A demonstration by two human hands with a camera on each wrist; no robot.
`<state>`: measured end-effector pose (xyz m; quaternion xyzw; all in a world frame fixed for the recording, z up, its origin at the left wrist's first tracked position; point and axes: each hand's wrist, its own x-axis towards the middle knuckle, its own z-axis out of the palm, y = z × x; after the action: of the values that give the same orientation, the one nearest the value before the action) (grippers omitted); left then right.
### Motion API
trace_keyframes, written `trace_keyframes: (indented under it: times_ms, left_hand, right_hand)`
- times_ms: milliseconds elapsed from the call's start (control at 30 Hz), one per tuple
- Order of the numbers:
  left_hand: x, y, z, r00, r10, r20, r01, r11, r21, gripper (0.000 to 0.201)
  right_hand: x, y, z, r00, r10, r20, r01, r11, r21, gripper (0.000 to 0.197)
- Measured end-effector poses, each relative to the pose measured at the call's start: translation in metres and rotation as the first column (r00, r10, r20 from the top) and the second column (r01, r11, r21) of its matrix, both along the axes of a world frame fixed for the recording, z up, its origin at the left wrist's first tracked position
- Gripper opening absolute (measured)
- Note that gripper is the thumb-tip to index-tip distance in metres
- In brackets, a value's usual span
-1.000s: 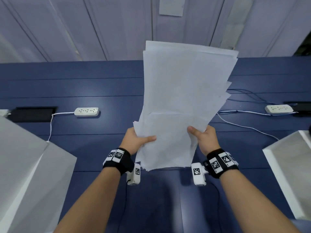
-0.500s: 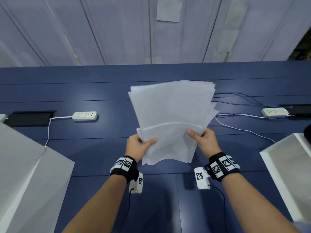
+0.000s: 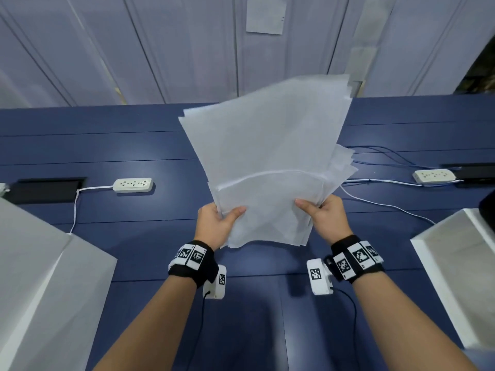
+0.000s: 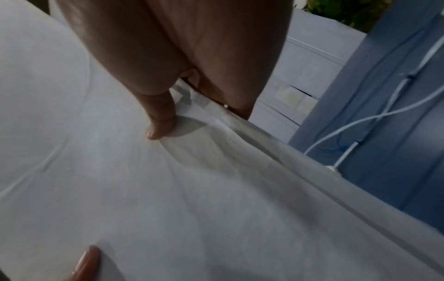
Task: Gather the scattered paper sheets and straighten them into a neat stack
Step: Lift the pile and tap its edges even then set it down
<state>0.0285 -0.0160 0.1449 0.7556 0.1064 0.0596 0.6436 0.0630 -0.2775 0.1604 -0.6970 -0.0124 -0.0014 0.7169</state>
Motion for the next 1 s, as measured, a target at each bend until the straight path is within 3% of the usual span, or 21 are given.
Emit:
trace_keyframes:
  times_ms: [67, 200, 267, 333, 433, 500, 667, 767, 833, 1000]
  left_hand:
    - [-0.004, 0.001, 0.001, 1.000, -0.008, 0.020, 0.008, 1.000, -0.026, 0.025]
    - [-0.015, 0.002, -0.022, 0.998, -0.023, -0.056, 0.018, 0.997, -0.081, 0.058]
    - [-0.019, 0.004, -0.038, 0.992, -0.057, -0.110, 0.049, 0.996, -0.073, 0.062]
    - [-0.025, 0.004, -0.046, 0.989, -0.067, -0.133, 0.064, 0.998, -0.029, 0.051]
    - [-0.024, 0.001, -0.048, 0.985, -0.027, -0.168, 0.032, 0.999, 0.026, 0.022]
    - [-0.022, -0.002, -0.040, 0.988, -0.003, -0.155, 0.006, 1.000, 0.021, 0.011]
    - [-0.020, -0.002, -0.020, 0.999, -0.005, -0.032, 0.003, 0.998, -0.065, 0.025]
    - [-0.023, 0.000, -0.024, 0.998, -0.045, -0.037, 0.042, 0.997, -0.071, 0.043]
    - [-0.024, 0.000, -0.031, 0.996, -0.055, -0.067, 0.052, 0.997, -0.050, 0.042]
    - [-0.020, -0.001, -0.041, 0.994, -0.031, -0.108, 0.023, 0.997, -0.072, 0.028]
  right_hand:
    - [-0.001, -0.003, 0.001, 1.000, 0.019, 0.009, -0.019, 1.000, 0.009, 0.020]
    - [-0.010, -0.011, -0.032, 0.995, 0.033, -0.098, -0.030, 0.999, 0.038, 0.053]
    - [-0.017, -0.011, -0.048, 0.986, 0.044, -0.159, -0.040, 0.999, 0.029, 0.058]
    - [-0.025, -0.009, -0.059, 0.982, 0.030, -0.186, -0.031, 0.999, -0.006, 0.051]
    - [-0.029, -0.002, -0.058, 0.983, 0.013, -0.182, -0.025, 0.998, -0.063, 0.025]
    - [-0.026, 0.002, -0.050, 0.986, -0.013, -0.166, 0.003, 0.998, -0.063, 0.025]
    - [-0.021, 0.000, -0.028, 0.995, -0.031, -0.098, 0.029, 0.999, -0.024, 0.025]
    - [-0.021, -0.006, -0.033, 0.993, 0.002, -0.121, -0.014, 0.995, -0.099, 0.049]
    - [-0.022, -0.008, -0.037, 0.989, -0.009, -0.145, -0.012, 0.990, -0.140, 0.054]
    - [-0.023, 0.000, -0.025, 0.991, -0.040, -0.129, 0.015, 0.981, -0.194, 0.032]
